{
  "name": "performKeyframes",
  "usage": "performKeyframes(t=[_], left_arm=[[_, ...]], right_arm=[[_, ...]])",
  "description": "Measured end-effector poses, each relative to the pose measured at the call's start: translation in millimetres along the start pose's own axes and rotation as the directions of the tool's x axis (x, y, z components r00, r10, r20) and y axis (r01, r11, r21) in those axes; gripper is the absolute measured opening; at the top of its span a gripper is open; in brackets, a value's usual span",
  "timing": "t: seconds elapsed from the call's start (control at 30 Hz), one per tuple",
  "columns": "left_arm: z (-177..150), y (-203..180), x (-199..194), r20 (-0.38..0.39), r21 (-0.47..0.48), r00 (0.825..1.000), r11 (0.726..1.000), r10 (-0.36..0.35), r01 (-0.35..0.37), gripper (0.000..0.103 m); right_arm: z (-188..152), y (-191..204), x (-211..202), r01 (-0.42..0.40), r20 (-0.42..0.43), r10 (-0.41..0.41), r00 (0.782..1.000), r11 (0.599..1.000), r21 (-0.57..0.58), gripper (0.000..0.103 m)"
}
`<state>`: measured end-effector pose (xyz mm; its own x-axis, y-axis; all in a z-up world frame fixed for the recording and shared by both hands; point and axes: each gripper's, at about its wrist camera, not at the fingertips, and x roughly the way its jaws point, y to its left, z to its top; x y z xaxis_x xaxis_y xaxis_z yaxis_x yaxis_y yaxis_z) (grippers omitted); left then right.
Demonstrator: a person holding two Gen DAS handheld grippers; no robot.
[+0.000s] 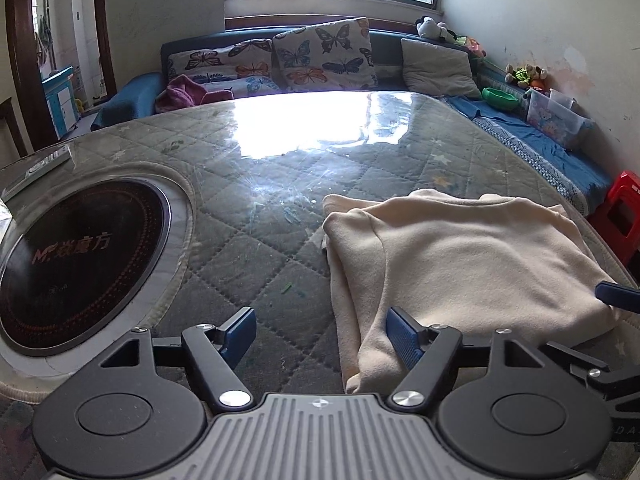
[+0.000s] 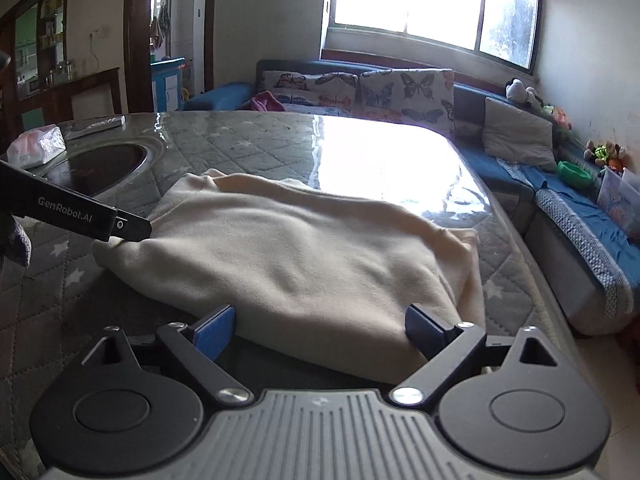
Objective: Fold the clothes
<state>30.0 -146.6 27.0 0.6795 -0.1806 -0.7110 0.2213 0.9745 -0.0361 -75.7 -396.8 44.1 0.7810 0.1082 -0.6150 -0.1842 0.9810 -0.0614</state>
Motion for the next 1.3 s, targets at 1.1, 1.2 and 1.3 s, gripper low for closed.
performKeyframes(t=[1.1, 1.2, 1.3], left_arm=[[-0.7, 0.1, -6.5, -0.012, 0.005, 1.0, 1.0, 0.004, -0.004, 0.085], [-4.8, -2.2, -12.1, -0.008, 0.017, 1.0, 1.0, -0.006, 0.006, 0.089], [-8.4, -4.5, -16.7, -0.006, 0.029, 1.0, 0.999, -0.021, 0.021, 0.091]], right_arm=[[14.5, -31.7, 10.3, -0.027, 0.02, 0.024, 1.0, 0.987, 0.161, 0.1], [9.8, -24.4, 2.4, -0.005, 0.028, 0.001, 1.0, 0.989, 0.147, 0.103], [7.0, -21.4, -2.8, 0.004, 0.029, -0.009, 1.0, 0.988, 0.157, 0.103]])
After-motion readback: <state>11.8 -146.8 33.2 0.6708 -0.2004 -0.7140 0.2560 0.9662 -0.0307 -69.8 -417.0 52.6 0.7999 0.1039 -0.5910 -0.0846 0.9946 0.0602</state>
